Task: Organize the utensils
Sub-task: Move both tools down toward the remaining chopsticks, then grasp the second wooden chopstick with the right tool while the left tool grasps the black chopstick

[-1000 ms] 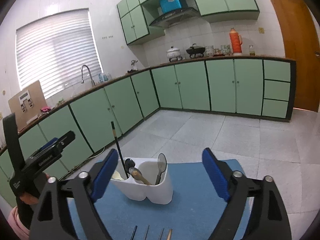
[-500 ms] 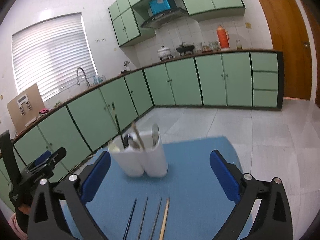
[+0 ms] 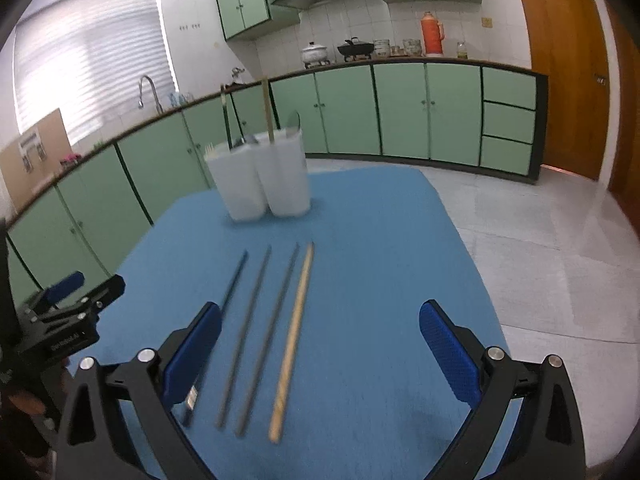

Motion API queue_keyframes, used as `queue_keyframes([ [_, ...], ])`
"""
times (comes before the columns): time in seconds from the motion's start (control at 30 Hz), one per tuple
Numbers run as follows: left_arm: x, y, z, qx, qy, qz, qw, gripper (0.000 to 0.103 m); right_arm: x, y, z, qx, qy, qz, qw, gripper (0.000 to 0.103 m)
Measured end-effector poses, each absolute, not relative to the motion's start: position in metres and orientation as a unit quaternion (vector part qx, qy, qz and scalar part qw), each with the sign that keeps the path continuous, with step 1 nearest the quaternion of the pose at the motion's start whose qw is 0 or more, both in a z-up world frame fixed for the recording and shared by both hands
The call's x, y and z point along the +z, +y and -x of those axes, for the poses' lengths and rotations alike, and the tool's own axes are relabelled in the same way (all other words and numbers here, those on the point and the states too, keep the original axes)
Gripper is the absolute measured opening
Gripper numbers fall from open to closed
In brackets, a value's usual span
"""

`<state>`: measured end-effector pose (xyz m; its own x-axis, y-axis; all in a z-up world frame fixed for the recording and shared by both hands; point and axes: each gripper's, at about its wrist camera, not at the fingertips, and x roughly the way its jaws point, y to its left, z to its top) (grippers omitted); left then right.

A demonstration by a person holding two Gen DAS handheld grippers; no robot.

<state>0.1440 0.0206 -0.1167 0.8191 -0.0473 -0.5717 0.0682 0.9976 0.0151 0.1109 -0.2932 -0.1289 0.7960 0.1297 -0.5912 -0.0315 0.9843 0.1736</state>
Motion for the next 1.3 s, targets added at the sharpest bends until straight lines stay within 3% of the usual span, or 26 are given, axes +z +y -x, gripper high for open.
queue_keyframes([
  [0.1,-0.131,0.017,-0.128,-0.033,0.311,-0.016,0.950,0.097,-0.144,-0.286,-0.094,0.035,0.321,-0.066,0.944,0.096],
  [0.2,-0.142,0.012,-0.114,-0.037,0.318,-0.013,0.947,0.097,-0.162,-0.276,-0.075,0.028,0.328,-0.053,0.943,0.089],
  [0.53,-0.161,0.004,-0.085,-0.035,0.333,-0.017,0.942,0.097,-0.195,-0.257,-0.048,0.042,0.353,-0.057,0.933,0.038],
  [0.97,-0.168,0.004,-0.079,-0.031,0.340,-0.014,0.940,0.097,-0.204,-0.241,-0.050,0.048,0.335,-0.038,0.940,0.013],
  [1.3,-0.172,0.000,-0.081,-0.035,0.346,-0.017,0.937,0.097,-0.208,-0.242,-0.058,0.043,0.323,-0.038,0.945,0.011],
])
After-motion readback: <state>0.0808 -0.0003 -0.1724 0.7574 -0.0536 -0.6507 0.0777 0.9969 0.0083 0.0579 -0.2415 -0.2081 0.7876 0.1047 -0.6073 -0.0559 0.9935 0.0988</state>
